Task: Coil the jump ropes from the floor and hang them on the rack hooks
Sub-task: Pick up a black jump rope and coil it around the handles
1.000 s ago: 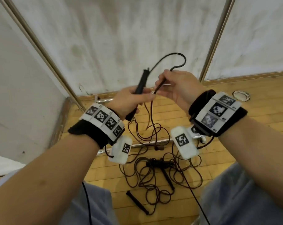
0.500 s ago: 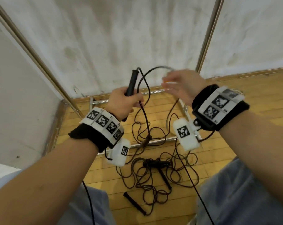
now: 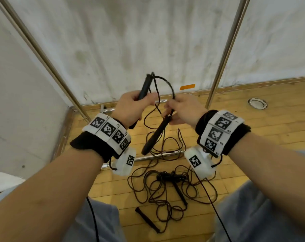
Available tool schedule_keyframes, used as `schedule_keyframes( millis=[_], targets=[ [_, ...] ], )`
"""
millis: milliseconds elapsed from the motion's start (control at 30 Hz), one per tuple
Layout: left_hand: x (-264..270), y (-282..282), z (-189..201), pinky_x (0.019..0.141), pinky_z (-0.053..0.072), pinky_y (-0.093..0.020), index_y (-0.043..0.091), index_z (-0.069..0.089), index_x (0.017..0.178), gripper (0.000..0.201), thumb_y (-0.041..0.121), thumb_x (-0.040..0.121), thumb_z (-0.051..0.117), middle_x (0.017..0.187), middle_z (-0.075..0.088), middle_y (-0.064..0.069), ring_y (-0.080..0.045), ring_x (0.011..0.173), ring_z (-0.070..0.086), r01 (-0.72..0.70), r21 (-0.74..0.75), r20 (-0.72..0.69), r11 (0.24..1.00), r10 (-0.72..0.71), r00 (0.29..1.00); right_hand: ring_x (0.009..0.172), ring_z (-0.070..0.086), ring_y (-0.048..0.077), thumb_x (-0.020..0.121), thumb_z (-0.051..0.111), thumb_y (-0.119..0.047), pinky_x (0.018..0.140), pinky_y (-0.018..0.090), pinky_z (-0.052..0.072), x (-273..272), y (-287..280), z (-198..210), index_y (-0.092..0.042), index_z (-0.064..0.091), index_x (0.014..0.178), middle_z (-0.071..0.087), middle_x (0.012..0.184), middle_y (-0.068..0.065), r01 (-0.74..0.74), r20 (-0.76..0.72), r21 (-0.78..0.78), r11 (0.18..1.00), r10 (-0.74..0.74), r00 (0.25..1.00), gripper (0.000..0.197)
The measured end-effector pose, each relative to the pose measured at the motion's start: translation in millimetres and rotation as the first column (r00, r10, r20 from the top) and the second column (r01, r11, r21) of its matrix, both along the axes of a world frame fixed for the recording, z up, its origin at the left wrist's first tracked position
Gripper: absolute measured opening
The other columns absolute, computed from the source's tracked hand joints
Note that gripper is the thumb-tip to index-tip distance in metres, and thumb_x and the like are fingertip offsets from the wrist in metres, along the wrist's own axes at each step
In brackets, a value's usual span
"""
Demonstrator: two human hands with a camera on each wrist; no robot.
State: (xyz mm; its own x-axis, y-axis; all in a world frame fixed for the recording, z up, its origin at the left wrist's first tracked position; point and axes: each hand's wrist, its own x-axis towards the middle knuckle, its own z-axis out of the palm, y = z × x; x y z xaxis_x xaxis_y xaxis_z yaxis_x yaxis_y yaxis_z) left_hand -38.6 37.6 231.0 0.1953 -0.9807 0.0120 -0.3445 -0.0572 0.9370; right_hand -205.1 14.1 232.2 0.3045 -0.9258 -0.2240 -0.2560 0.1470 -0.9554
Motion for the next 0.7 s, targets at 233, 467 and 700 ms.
schedule_keyframes(
  millis=[233, 467, 700],
  targets=[
    [-1, 6, -4, 0.064, 0.045, -0.019, 0.029, 0.063, 0.080, 0.019, 0.026, 0.072, 0.080, 0.074, 0.062, 0.012, 0.000, 0.063, 0.061, 0.252, 0.171, 0.227, 0.953, -0.287, 0.931, 0.066, 0.065, 0.026, 0.097, 0.049, -0.017, 0.052, 0.024, 0.055, -1, -8, 13, -0.007, 0.060, 0.083, 0.058, 0.075, 0.008, 0.257, 0.331, 0.058, 0.965, -0.262, 0.907, 0.021],
    [-1, 6, -4, 0.060, 0.047, -0.018, 0.030, 0.062, 0.075, 0.013, 0.024, 0.083, 0.071, 0.064, 0.057, 0.008, -0.007, 0.060, 0.056, 0.305, 0.121, 0.290, 0.945, -0.328, 0.899, 0.099, 0.052, 0.020, 0.087, 0.053, -0.053, 0.081, 0.031, 0.042, -6, -15, -7, -0.008, 0.049, 0.117, 0.048, 0.118, 0.006, 0.276, -0.217, -0.372, 0.886, -0.372, 0.902, 0.054],
    [3, 6, -3, 0.067, 0.050, -0.017, 0.031, 0.062, 0.083, 0.012, 0.020, 0.088, 0.066, 0.077, 0.070, -0.002, -0.009, 0.070, 0.067, 0.338, 0.100, 0.252, 0.936, -0.353, 0.901, 0.065, 0.047, 0.015, 0.085, 0.036, -0.069, 0.058, 0.030, 0.036, -14, -16, -14, -0.014, 0.046, 0.077, 0.047, 0.072, -0.003, 0.125, -0.387, -0.331, 0.935, -0.255, 0.886, 0.056]
  ],
)
